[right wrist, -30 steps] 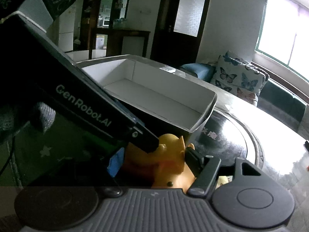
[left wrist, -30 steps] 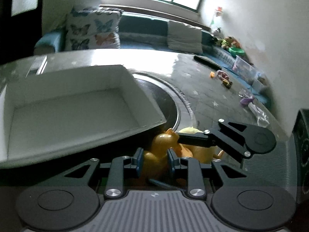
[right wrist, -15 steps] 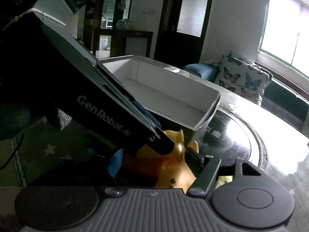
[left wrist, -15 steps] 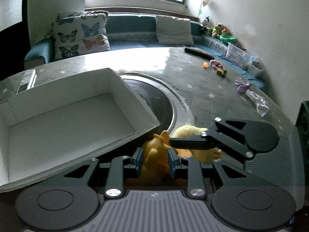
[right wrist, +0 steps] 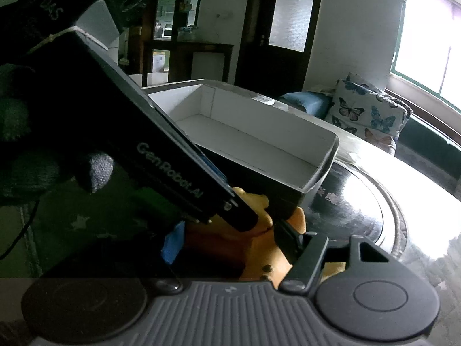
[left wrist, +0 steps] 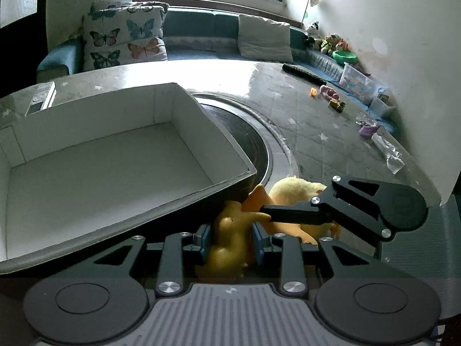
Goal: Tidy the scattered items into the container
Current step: 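Carry the yellow duck toy into the box and open the left gripper, then move the left gripper back to the orange dotted toy, then close the left gripper on the orange dotted toy and lift it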
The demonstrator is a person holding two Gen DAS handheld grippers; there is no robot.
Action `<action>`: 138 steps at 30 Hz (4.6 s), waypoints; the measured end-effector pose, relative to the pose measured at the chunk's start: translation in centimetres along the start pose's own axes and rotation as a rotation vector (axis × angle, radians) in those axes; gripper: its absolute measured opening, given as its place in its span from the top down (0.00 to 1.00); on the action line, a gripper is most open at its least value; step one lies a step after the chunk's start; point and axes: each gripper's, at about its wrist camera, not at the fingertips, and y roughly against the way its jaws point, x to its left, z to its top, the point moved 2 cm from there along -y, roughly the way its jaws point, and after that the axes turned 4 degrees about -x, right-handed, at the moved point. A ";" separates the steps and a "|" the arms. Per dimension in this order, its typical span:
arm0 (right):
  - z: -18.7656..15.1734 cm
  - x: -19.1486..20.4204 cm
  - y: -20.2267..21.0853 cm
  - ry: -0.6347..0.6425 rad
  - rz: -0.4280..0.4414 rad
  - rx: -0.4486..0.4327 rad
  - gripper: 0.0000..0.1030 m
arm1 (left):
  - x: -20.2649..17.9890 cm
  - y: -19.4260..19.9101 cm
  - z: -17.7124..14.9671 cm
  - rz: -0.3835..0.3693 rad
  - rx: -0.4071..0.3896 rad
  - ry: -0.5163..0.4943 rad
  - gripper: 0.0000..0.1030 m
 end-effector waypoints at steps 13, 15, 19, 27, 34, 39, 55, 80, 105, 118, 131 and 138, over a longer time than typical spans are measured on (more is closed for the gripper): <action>0.6 -0.6 0.4 -0.060 0.051 -0.030 0.44 | 1.6 2.8 0.4 -0.007 -0.042 0.164 0.72; 1.1 -0.9 0.5 -0.060 0.052 -0.045 0.45 | 1.8 3.3 0.9 -0.017 -0.056 0.184 0.72; 2.4 -1.7 0.5 -0.058 0.041 -0.083 0.47 | 1.9 3.9 2.4 -0.016 -0.096 0.205 0.72; 5.0 -4.0 -1.1 -0.045 0.006 -0.115 0.53 | 3.9 2.8 5.5 -0.010 -0.143 0.298 0.72; 6.7 -6.8 -5.4 -0.070 -0.019 -0.050 0.53 | 6.7 -1.0 7.3 -0.013 -0.131 0.412 0.74; 6.7 -8.5 -8.0 -0.111 -0.030 0.015 0.54 | 8.1 -4.2 7.6 -0.024 -0.089 0.467 0.84; 5.6 -9.2 -5.1 -0.197 -0.027 -0.057 0.37 | 7.6 -4.4 6.7 0.097 -0.072 0.406 0.79; -0.7 -5.6 3.8 -0.226 -0.039 -0.052 0.08 | 1.3 2.3 1.9 0.190 -0.171 0.267 0.70; -4.1 -5.5 3.0 -0.322 -0.112 0.019 0.32 | -1.7 0.0 -0.7 0.047 -0.078 0.295 0.70; -4.5 -6.3 1.2 -0.439 -0.047 0.041 0.58 | -1.4 -2.1 0.2 0.037 -0.065 0.360 0.70; -5.6 -6.9 3.2 -0.464 -0.042 0.049 0.59 | -2.4 -3.3 0.3 0.023 -0.039 0.354 0.67; -5.6 -7.5 3.3 -0.490 -0.033 0.041 0.59 | -2.7 -3.6 0.5 0.030 -0.029 0.353 0.65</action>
